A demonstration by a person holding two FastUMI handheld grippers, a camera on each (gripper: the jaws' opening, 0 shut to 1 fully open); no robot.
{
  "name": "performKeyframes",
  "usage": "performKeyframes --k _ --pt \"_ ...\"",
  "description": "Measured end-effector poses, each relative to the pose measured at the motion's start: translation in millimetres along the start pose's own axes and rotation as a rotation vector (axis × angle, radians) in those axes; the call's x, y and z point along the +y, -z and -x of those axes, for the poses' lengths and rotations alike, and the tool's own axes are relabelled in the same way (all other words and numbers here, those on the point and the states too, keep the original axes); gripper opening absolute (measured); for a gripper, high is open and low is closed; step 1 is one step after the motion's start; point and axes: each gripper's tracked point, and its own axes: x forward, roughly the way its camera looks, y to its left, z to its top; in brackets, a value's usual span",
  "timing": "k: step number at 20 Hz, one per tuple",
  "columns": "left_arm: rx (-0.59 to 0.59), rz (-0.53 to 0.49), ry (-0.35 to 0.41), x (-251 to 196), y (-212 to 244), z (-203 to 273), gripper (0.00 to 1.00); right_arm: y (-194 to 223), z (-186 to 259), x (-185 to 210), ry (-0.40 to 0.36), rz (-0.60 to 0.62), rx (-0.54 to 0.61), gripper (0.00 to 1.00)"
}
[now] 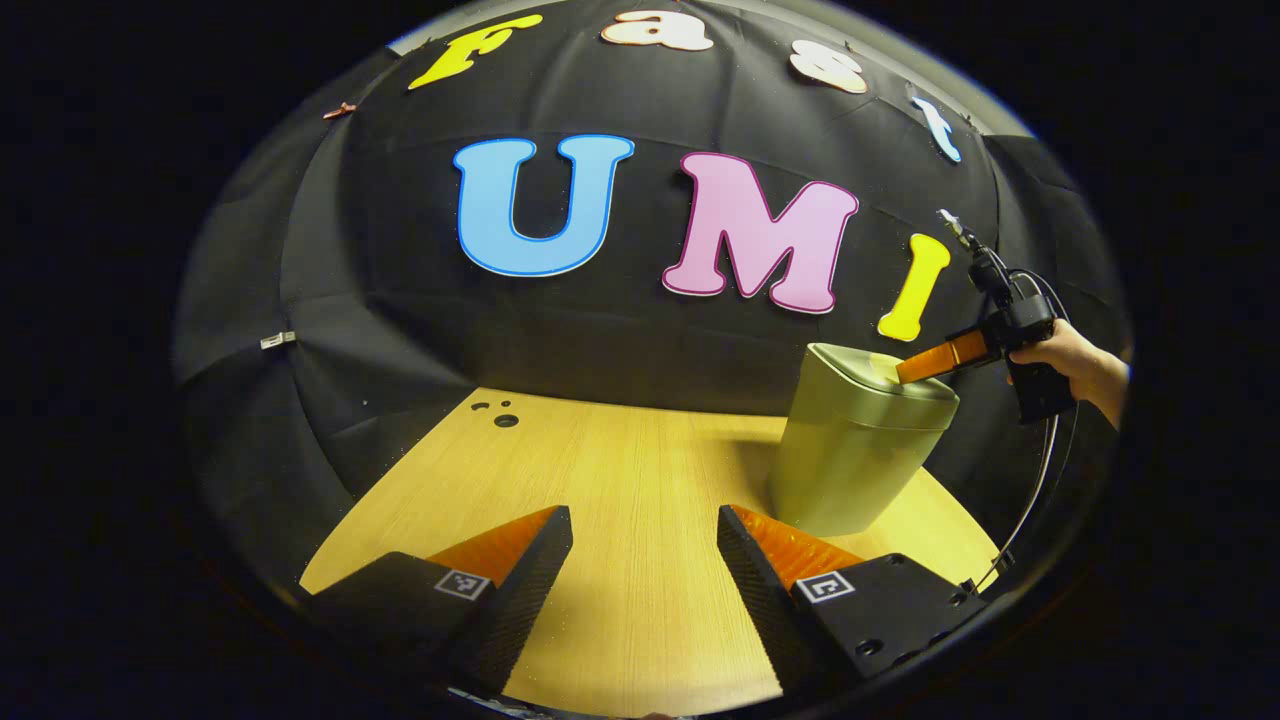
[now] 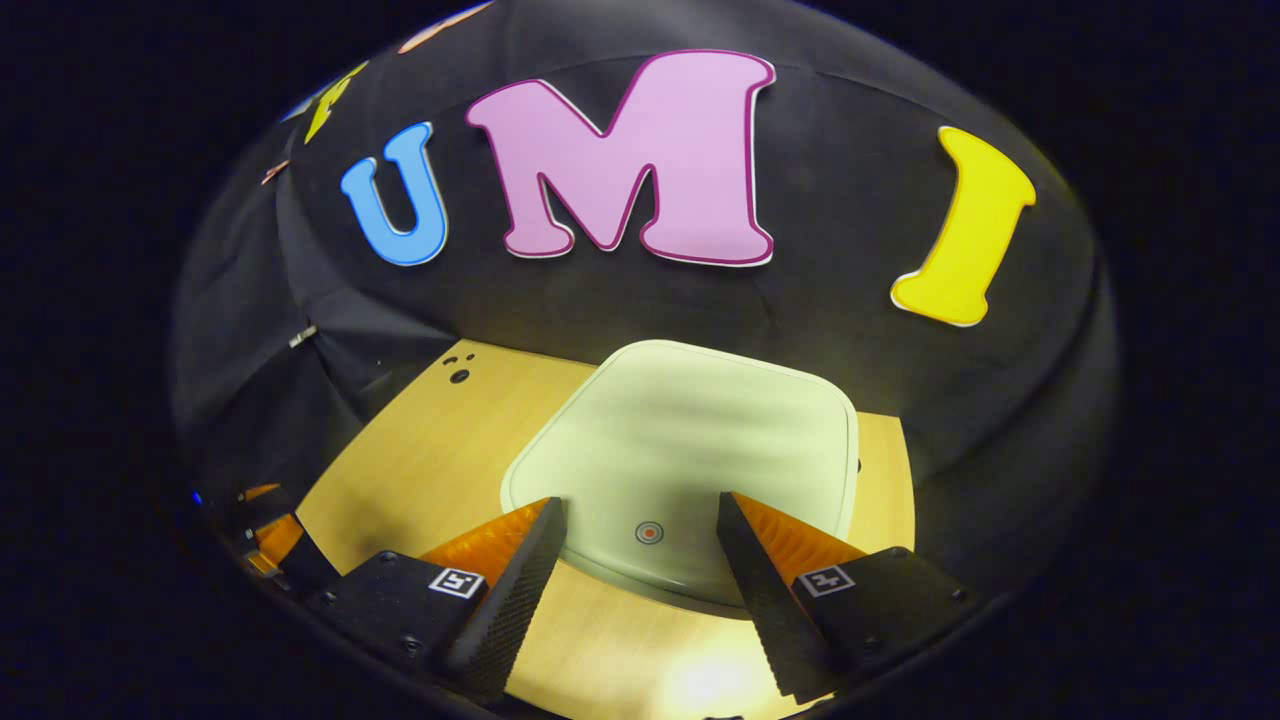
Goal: Press the lid of the desktop garbage bin to open it, pick up the crumpled paper on the desktop and throw it into the bin, then pick up the pop can on the desktop and drop it into the bin, and finally close the garbage bin lid.
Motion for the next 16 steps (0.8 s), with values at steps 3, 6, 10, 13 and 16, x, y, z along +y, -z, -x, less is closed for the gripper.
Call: performKeyframes --k 3,6,10,13,16 --pt "0.009 0.002 -0.003 0 3 1 0.95 1 -11 -1 0.0 0.017 0.007 0.98" --pt "0.015 0.013 -0.003 0 7 3 0.95 3 -8 2 -0.015 0.057 -0.008 0.98" --pt "0.01 0.006 0.0 3 2 5 0.95 -5 2 3 -0.023 0.024 -0.053 0.96" --pt "0.003 0.008 -0.001 3 -1 4 0.95 -20 14 4 -0.01 0.028 -0.128 0.97" --pt "0.002 0.002 0.006 1 -2 2 0.95 -25 33 4 0.011 0.055 -0.19 0.97"
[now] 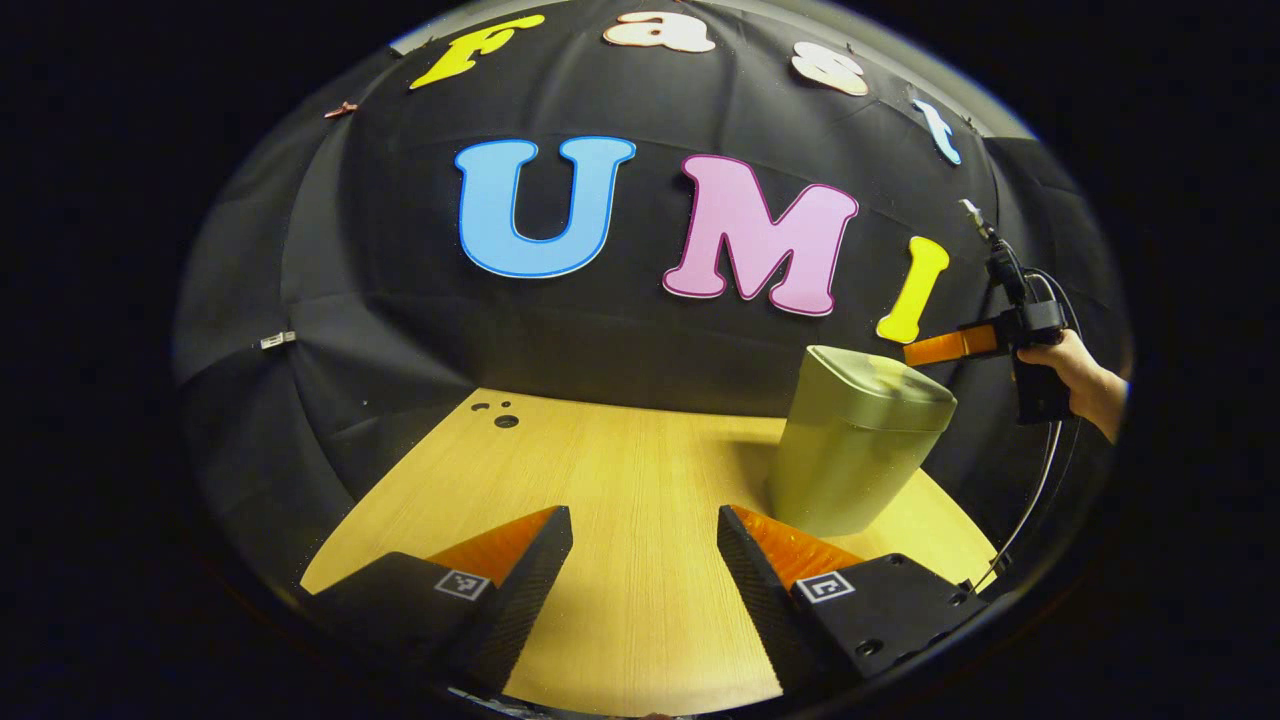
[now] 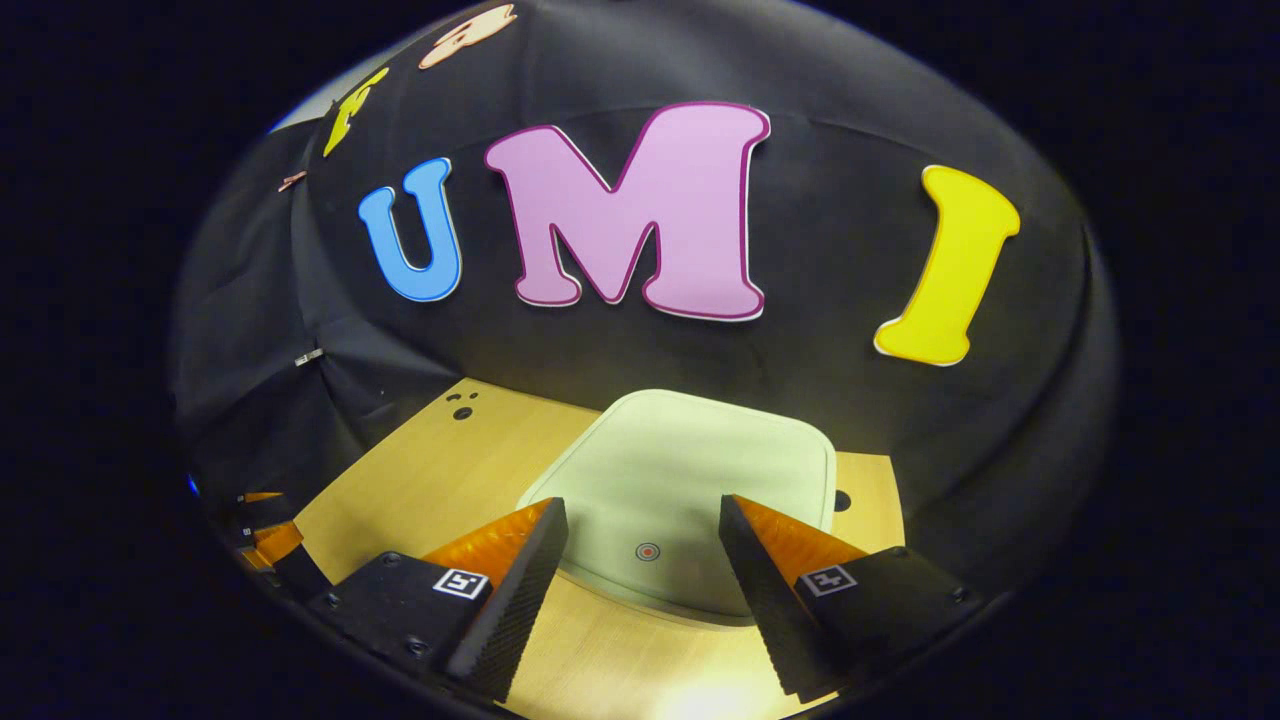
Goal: Press the lid of the desktop garbage bin to open it, pick up the crumpled paper on the desktop and throw it into the bin, then pick up the pop can on the desktop and drop it into the bin, and finally close the garbage bin lid.
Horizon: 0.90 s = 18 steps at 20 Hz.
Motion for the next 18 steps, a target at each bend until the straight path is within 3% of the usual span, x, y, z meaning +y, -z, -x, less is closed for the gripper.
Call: performKeyframes --k 7,18 --pt "-0.005 -0.021 0.042 -18 -10 -12 0.95 -10 51 29 -0.04 -0.011 -0.119 0.97" --pt "-0.062 -0.064 0.115 -53 -46 -23 0.95 22 96 61 -0.068 -0.052 -0.186 0.97"
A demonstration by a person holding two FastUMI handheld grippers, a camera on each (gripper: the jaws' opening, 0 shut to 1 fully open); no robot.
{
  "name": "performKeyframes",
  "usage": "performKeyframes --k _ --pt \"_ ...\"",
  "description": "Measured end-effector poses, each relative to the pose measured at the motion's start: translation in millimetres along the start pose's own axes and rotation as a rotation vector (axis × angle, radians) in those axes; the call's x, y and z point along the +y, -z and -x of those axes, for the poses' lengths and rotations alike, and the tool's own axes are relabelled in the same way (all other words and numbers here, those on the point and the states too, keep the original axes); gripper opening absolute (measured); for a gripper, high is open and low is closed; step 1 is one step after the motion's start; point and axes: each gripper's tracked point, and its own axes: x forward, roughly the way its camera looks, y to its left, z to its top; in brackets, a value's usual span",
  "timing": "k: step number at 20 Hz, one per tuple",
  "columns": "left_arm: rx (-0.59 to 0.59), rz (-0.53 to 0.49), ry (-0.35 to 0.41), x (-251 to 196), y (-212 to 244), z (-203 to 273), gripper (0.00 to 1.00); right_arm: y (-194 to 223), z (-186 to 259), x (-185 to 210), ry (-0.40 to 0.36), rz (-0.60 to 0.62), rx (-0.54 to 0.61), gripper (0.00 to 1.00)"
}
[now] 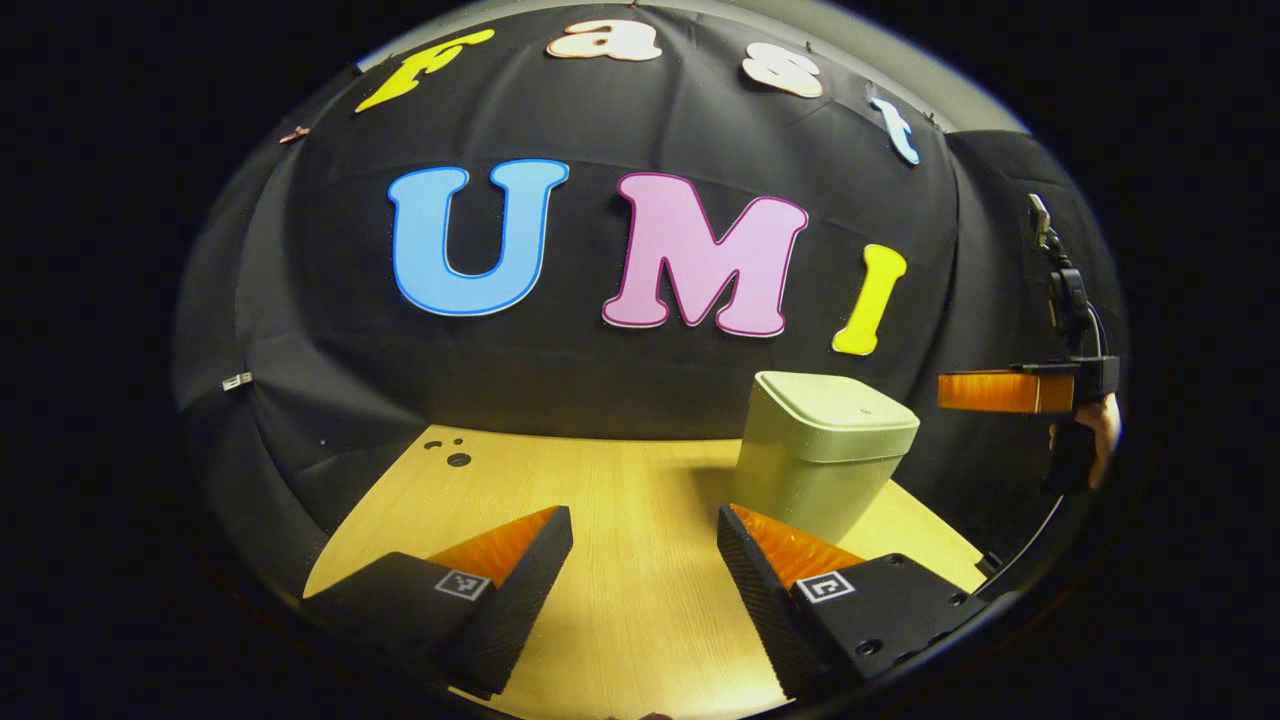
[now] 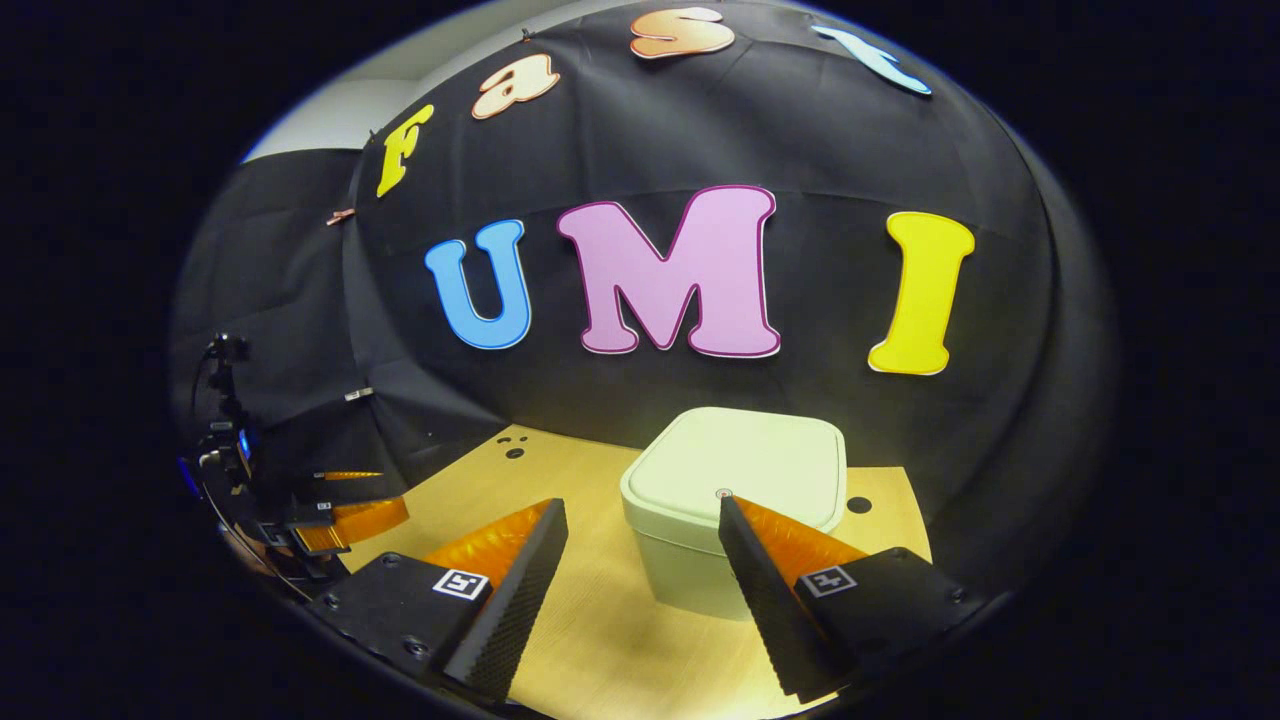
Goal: Press the lid of the desktop garbage bin to open it, pick up the crumpled paper on the desktop and throw it into the bin, then pick up the pop can on the desktop and drop it into the bin, and finally close the garbage bin lid.
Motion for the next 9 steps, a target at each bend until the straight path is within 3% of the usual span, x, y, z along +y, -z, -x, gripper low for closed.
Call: performKeyframes --k 9 --pt "-0.016 -0.044 0.007 -4 -9 3 0.95 37 15 21 -0.021 0.013 0.037 0.96"
